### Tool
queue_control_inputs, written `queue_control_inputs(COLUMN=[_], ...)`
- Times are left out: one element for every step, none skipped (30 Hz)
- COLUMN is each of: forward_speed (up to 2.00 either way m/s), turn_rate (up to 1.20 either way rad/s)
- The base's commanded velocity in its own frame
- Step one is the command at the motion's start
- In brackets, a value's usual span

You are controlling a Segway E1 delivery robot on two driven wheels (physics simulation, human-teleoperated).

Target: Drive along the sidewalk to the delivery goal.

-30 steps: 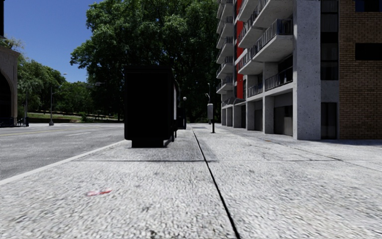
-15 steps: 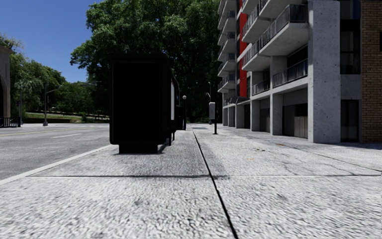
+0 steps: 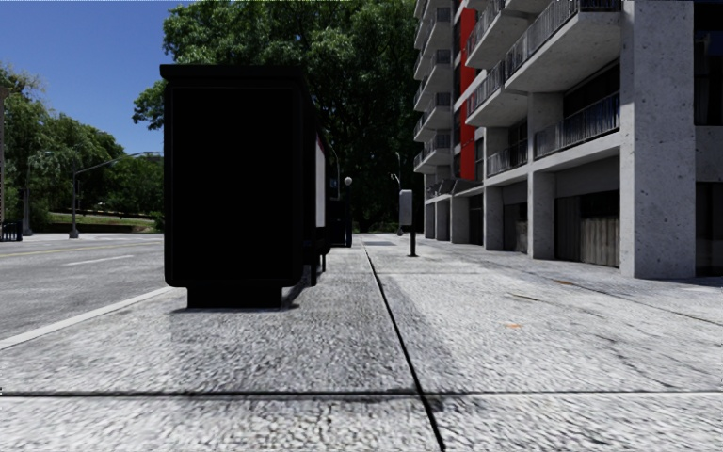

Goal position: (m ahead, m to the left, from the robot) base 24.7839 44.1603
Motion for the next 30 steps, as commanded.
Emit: queue_control_inputs(forward_speed=[1.94, 1.93, 1.93, 1.93, 1.93, 1.93, 1.93, 1.93, 1.93, 1.93, 1.93, 1.93, 1.93, 1.93, 1.93, 1.93, 1.93, 1.93, 1.93, 1.93, 1.93, 1.93, 1.93, 1.93, 1.93, 1.93, 1.93, 1.93, 1.93, 1.93], turn_rate=[0.00, 0.00, 0.00, 0.00, 0.00, 0.00, 0.00, 0.00, 0.00, 0.00, 0.00, 0.00, 0.00, 0.00, 0.00, 0.00, 0.00, 0.00, 0.00, 0.00, 0.00, 0.00, 0.00, 0.00, 0.00, 0.00, 0.00, 0.00, 0.00, 0.00])
